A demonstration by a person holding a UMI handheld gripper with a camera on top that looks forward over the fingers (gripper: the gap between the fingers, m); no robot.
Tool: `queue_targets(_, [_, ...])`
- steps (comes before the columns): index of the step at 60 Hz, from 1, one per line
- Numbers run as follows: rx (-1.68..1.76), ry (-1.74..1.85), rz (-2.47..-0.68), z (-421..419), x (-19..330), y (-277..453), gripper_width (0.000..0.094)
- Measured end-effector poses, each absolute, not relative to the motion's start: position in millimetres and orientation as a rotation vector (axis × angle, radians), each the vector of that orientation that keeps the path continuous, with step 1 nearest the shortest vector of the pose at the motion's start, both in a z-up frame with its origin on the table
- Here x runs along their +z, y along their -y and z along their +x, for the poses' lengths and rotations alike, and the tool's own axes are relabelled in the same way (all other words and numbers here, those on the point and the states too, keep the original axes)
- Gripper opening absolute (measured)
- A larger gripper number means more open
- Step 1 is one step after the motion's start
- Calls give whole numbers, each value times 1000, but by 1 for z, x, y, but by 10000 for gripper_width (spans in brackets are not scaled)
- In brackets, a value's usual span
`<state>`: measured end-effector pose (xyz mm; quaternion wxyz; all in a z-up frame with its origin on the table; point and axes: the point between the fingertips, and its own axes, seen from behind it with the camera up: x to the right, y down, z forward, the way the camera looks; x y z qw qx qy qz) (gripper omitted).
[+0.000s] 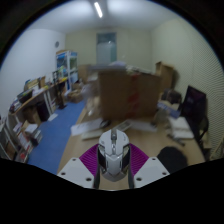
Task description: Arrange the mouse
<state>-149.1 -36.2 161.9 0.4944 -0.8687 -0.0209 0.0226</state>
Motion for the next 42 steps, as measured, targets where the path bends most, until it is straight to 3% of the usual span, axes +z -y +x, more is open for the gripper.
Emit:
queue_targets(5, [-62,-8,-2023,-76,211,19,387])
queue_targets(9, [-142,-40,-2006,-16,218,9,384])
queue_targets(14, [-196,-70,-2059,52,182,4,386])
queue_targets(19, [-171,-112,-2152,102,118,7,385])
queue_targets(31, [-10,-74,-2331,137,-8,23,386])
queue_targets(32, [-1,-62,-2340,138,-15,25,424])
queue_targets(40, [54,21,-2318,137,-18,26,393])
queue_targets(42, [65,41,-2328,137,-18,26,441])
